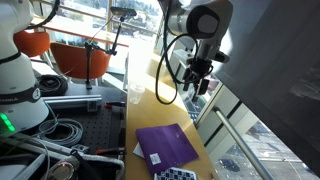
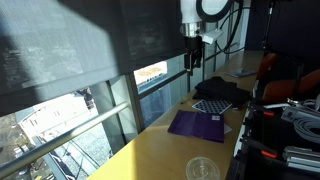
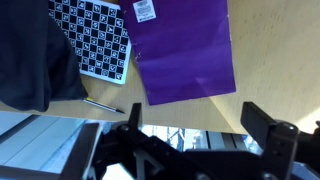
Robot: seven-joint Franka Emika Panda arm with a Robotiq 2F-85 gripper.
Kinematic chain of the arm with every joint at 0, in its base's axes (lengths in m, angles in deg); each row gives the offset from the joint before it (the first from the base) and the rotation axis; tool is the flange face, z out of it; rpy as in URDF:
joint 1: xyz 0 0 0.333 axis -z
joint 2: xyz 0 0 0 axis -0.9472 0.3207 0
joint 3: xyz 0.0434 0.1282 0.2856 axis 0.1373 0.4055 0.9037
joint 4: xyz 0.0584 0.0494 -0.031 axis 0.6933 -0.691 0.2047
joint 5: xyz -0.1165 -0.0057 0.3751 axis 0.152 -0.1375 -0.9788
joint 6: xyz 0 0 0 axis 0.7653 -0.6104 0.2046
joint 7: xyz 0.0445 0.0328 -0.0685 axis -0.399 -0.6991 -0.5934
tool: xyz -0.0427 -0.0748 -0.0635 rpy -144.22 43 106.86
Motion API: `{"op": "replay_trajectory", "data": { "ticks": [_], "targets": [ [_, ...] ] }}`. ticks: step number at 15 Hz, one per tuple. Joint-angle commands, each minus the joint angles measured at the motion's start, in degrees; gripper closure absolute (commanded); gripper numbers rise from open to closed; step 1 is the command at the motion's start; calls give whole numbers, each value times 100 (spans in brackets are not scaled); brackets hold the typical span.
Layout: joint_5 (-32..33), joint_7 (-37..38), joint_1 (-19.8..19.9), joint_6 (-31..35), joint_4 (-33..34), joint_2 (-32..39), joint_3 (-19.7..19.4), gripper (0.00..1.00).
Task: Close the folder
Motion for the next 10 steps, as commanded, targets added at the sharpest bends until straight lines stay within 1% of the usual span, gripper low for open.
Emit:
{"op": "replay_trajectory", "data": {
  "ticks": [1,3,5,8,10],
  "targets": [
    [350,571,-130,535,-1455,-1217,105,0],
    [288,708,-60,522,-1942,-1734,192,0],
    [170,725,43,454,-2287,-2185,241,0],
    [-39,440,250,467,-2465,-2618,168,0],
    [-329,144,383,458,-2424,-2743,78,0]
  ]
}}
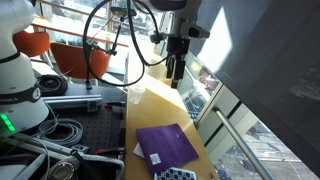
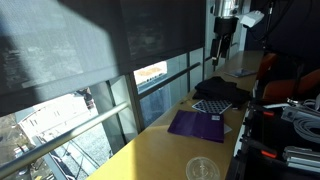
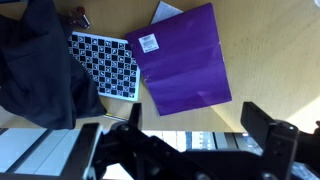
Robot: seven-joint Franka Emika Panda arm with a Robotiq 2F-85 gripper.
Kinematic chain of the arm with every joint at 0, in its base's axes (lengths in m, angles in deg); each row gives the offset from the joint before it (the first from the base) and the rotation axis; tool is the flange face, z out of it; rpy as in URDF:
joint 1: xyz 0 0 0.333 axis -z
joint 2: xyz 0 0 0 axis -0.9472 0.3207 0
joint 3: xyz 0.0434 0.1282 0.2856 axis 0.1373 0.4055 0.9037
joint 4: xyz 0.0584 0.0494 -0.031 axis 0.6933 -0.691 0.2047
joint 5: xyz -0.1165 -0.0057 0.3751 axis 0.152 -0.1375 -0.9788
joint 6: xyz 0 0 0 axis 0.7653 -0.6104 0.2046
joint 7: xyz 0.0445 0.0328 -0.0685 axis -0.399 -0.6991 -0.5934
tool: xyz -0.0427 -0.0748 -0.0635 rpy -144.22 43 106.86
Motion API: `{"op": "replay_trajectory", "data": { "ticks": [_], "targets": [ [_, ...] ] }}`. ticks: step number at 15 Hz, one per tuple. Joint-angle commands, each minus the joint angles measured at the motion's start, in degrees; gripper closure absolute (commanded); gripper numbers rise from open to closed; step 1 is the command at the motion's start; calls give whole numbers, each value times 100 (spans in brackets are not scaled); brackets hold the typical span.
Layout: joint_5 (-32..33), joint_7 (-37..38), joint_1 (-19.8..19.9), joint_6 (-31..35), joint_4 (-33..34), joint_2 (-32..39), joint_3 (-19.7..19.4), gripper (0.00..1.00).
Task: Close the folder
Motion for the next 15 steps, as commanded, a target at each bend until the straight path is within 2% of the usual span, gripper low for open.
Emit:
{"op": "replay_trajectory", "data": {
  "ticks": [1,7,10,15],
  "targets": [
    [-522,-545,269,107,-73,-348,-112,0],
    [-1397,-1189,448,-88,395,-82,-327,0],
    [-1182,-1087,557,-52,456,61,-268,0],
    [-1212,-1049,552,-17,318,-36,-241,0]
  ]
}}
